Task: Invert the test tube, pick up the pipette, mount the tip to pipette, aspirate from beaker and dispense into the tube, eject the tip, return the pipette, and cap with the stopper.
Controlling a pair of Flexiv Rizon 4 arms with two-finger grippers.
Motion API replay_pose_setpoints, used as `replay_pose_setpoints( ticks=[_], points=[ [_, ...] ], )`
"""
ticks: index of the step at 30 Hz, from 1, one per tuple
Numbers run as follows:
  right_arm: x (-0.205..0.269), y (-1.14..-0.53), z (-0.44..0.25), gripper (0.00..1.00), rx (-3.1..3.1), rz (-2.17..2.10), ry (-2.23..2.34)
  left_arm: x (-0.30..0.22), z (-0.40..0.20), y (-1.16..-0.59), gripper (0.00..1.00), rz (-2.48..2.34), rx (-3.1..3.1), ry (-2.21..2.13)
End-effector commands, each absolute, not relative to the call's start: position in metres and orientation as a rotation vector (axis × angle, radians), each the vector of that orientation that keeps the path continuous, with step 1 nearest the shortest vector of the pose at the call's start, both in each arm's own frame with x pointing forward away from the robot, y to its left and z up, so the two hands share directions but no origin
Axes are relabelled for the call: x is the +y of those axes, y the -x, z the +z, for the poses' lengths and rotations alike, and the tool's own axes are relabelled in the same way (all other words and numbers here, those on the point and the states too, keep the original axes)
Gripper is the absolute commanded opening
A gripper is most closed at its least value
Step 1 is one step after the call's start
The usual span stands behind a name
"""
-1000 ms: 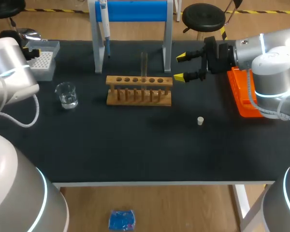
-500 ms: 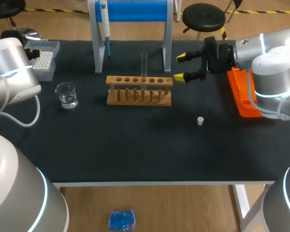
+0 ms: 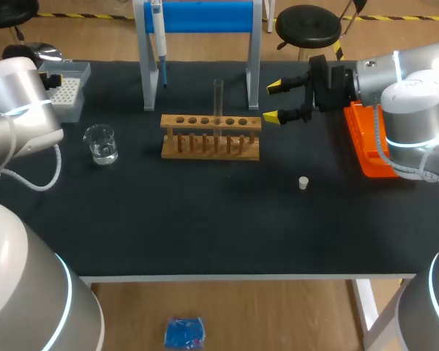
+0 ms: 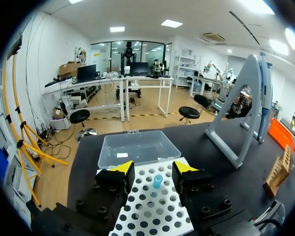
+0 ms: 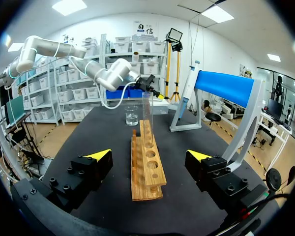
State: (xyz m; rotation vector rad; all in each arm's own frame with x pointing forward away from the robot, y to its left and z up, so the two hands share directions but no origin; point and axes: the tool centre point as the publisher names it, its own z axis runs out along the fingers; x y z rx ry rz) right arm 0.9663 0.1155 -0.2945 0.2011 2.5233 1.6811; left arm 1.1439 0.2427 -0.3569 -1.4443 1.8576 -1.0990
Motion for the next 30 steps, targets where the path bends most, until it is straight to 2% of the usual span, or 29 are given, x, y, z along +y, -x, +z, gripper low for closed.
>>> replay_pose_setpoints(
  ticks=[1, 11, 13, 20, 30],
  points=[
    [0.1150, -0.9657, -0.2946, 1.00, 2.521, 1.681, -0.201, 0.2442, -0.3583, -1.1492, 0.47, -1.095, 1.871, 1.456],
    [0.1150, -0.9657, -0.2946, 1.00, 2.521, 1.681, -0.201, 0.2453, -0.3607, -1.1474, 0.44, -1.094, 1.863, 1.470],
    [0.1150, -0.9657, -0.2946, 1.00, 2.521, 1.681, -0.201, 0.2455, -0.3608, -1.1471, 0.38, -1.092, 1.861, 1.472],
    [0.1150, -0.9657, -0.2946, 1.00, 2.521, 1.681, -0.201, 0.2453, -0.3621, -1.1470, 0.31, -1.087, 1.865, 1.474],
    [0.1150, -0.9657, -0.2946, 1.00, 2.521, 1.681, -0.201, 0.2436, -0.3637, -1.1478, 0.31, -1.065, 1.879, 1.468]
  ],
)
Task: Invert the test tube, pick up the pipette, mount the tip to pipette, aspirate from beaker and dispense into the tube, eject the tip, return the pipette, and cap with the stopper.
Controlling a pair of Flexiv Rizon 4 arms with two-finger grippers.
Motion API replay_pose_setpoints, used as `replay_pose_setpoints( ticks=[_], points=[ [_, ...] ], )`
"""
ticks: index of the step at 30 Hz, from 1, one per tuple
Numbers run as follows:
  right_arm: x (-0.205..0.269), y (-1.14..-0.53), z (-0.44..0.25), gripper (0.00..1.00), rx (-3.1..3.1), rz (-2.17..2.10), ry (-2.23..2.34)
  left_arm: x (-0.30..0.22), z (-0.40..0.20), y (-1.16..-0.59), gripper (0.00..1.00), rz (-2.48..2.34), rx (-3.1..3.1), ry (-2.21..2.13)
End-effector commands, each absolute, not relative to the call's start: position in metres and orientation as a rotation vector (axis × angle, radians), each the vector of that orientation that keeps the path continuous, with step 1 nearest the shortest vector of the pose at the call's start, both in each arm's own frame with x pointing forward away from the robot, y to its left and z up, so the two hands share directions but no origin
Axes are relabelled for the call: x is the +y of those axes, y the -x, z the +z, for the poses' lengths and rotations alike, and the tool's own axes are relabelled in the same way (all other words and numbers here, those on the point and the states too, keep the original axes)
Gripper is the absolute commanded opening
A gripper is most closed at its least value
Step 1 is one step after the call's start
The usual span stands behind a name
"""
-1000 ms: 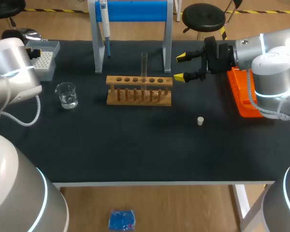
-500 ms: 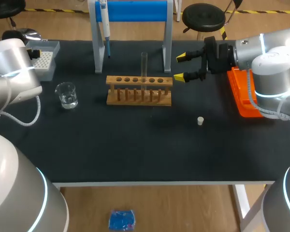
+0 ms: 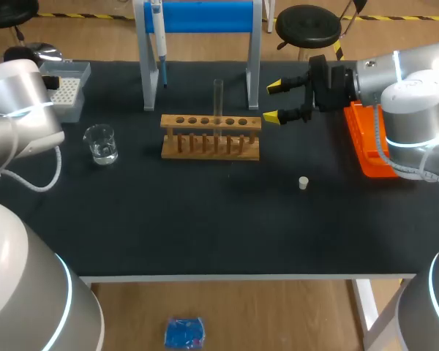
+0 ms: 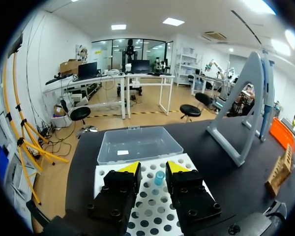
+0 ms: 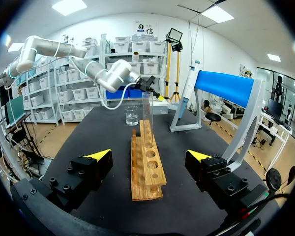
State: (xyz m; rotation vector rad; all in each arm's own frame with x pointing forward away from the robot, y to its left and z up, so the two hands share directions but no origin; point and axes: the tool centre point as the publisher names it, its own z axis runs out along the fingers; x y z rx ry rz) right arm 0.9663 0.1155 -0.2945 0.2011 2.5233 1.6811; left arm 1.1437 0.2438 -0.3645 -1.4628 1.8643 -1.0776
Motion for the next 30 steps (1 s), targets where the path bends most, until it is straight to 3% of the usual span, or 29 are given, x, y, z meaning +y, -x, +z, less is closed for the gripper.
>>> replay_pose_setpoints(
  ticks=[1, 9, 10, 13, 30],
  points=[
    [0.1150, -0.9657, -0.2946, 1.00, 2.521, 1.681, -0.201, 0.2435, -0.3637, -1.1479, 0.30, -1.064, 1.879, 1.467],
    [0.1150, -0.9657, -0.2946, 1.00, 2.521, 1.681, -0.201, 0.2428, -0.3636, -1.1484, 0.25, -1.057, 1.883, 1.464],
    [0.1150, -0.9657, -0.2946, 1.00, 2.521, 1.681, -0.201, 0.2428, -0.3637, -1.1485, 0.22, -1.056, 1.884, 1.465],
    [0.1150, -0.9657, -0.2946, 1.00, 2.521, 1.681, -0.201, 0.2426, -0.3638, -1.1484, 0.00, -1.053, 1.884, 1.467],
    [0.1150, -0.9657, -0.2946, 1.00, 2.521, 1.681, -0.201, 0.2419, -0.3622, -1.1470, 0.00, -1.045, 1.887, 1.464]
  ],
)
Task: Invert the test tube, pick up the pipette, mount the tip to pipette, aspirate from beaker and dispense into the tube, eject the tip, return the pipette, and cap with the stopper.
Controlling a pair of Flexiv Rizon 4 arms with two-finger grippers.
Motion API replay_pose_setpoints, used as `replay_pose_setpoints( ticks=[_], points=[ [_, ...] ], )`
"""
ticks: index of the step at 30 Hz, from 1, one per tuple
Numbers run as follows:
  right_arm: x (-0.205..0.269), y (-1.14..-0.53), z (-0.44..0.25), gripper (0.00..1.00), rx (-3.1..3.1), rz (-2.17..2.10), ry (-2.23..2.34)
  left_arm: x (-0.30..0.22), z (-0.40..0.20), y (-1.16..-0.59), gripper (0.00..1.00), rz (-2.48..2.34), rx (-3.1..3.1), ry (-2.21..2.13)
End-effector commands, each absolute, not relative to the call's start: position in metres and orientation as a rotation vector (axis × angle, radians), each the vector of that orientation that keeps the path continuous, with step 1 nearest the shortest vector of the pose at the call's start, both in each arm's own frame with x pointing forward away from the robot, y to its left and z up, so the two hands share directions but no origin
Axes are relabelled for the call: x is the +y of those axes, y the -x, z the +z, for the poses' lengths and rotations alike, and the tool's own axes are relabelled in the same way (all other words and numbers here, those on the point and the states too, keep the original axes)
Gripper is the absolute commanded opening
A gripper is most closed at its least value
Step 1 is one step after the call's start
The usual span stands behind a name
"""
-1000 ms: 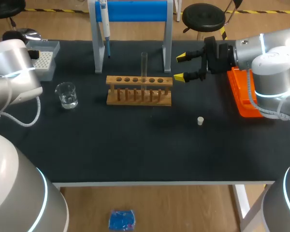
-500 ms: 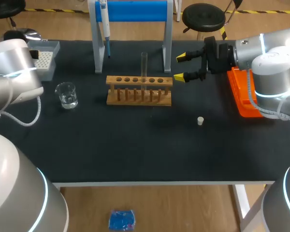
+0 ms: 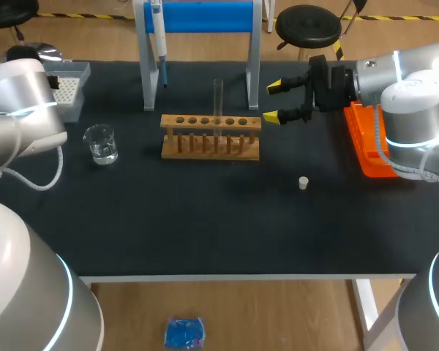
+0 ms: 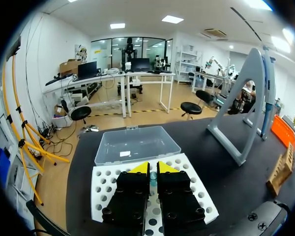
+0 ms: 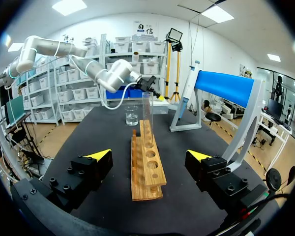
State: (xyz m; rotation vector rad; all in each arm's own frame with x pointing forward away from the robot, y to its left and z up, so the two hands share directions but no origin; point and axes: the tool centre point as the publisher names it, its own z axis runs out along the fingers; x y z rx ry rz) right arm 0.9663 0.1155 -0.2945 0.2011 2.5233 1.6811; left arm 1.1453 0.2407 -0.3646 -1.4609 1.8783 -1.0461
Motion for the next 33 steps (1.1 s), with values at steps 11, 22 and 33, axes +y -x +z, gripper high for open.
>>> replay_pose_setpoints(
  ticks=[11, 22, 33],
  points=[
    [0.115, -0.966, -0.295, 1.00, 2.521, 1.681, -0.201, 0.243, -0.352, -1.143, 0.00, -1.032, 1.881, 1.452],
    [0.115, -0.966, -0.295, 1.00, 2.521, 1.681, -0.201, 0.242, -0.335, -1.141, 0.00, -1.022, 1.872, 1.420],
    [0.115, -0.966, -0.295, 1.00, 2.521, 1.681, -0.201, 0.240, -0.315, -1.140, 0.00, -0.999, 1.862, 1.382]
  ],
)
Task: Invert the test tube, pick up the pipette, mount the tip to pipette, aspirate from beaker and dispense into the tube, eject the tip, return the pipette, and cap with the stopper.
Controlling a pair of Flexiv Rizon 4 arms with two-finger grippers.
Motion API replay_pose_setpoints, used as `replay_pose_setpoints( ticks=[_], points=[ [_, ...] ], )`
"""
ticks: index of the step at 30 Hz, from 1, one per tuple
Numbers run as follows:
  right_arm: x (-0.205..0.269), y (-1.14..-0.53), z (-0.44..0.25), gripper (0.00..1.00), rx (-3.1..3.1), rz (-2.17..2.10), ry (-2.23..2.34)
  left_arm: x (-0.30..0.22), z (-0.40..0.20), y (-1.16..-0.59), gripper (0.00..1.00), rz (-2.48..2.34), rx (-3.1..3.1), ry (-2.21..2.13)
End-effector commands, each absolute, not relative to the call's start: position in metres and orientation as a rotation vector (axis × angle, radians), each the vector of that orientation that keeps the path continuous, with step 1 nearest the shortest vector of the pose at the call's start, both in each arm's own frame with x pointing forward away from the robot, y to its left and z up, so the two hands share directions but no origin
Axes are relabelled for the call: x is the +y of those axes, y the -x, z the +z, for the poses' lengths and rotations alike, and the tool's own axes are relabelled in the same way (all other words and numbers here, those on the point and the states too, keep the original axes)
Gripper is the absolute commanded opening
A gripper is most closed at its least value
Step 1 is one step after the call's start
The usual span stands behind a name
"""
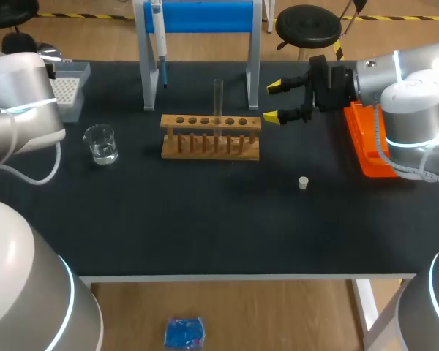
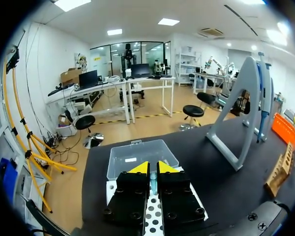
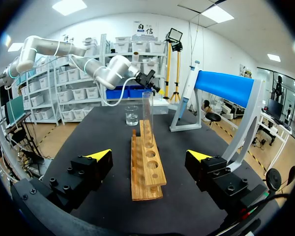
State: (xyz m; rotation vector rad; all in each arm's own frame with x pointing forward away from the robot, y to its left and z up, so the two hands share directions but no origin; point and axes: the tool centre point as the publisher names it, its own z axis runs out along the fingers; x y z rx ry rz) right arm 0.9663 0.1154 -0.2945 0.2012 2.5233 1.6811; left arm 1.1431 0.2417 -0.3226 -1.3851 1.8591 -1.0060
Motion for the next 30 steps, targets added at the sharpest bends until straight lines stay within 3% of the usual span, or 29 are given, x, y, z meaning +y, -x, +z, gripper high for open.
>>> replay_pose_setpoints(
  ticks=[1, 30],
  points=[
    [0.115, -0.966, -0.295, 1.00, 2.521, 1.681, -0.201, 0.240, -0.313, -1.140, 0.00, -0.999, 1.862, 1.380],
    [0.115, -0.966, -0.295, 1.00, 2.521, 1.681, -0.201, 0.223, -0.245, -1.124, 0.00, -1.096, 1.929, 1.109]
  ],
)
